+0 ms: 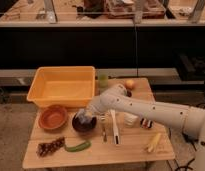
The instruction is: Wipe purple bowl with towel
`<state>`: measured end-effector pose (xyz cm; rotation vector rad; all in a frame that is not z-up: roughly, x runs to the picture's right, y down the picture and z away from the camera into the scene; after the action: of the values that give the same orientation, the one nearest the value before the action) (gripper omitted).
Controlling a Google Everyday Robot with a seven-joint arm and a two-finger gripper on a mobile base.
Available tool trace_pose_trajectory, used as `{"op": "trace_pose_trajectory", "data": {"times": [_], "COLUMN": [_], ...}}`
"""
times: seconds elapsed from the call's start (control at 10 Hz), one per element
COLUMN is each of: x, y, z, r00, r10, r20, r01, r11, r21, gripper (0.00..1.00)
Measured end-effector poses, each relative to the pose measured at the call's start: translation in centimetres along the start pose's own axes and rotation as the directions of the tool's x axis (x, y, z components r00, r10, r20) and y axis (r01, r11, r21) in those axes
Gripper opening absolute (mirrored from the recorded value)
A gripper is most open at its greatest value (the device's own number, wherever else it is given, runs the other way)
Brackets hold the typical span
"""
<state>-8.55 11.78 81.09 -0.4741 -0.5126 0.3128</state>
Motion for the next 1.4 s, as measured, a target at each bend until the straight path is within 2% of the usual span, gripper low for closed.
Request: {"op": "trace_pose_trajectory", "data": {"times": [0.4, 0.9, 1.1, 1.4], "x": [-2.1, -2.0, -0.8, 0.8], "y": [1.1, 4.8, 6.0, 6.3], "z": [0.7, -1.1, -2.5, -3.9], "r00": [1.0, 0.996, 0.995, 0.995], "r10": [-0.024, -0.065, -0.072, -0.084], "r20": [0.018, 0.055, 0.062, 0.052], "r01": [0.024, 0.067, 0.075, 0.087], "r11": [1.0, 0.997, 0.996, 0.995], "r21": [-0.005, -0.042, -0.047, -0.048], "gripper": [0.0, 0.0, 0.0, 0.0]}}
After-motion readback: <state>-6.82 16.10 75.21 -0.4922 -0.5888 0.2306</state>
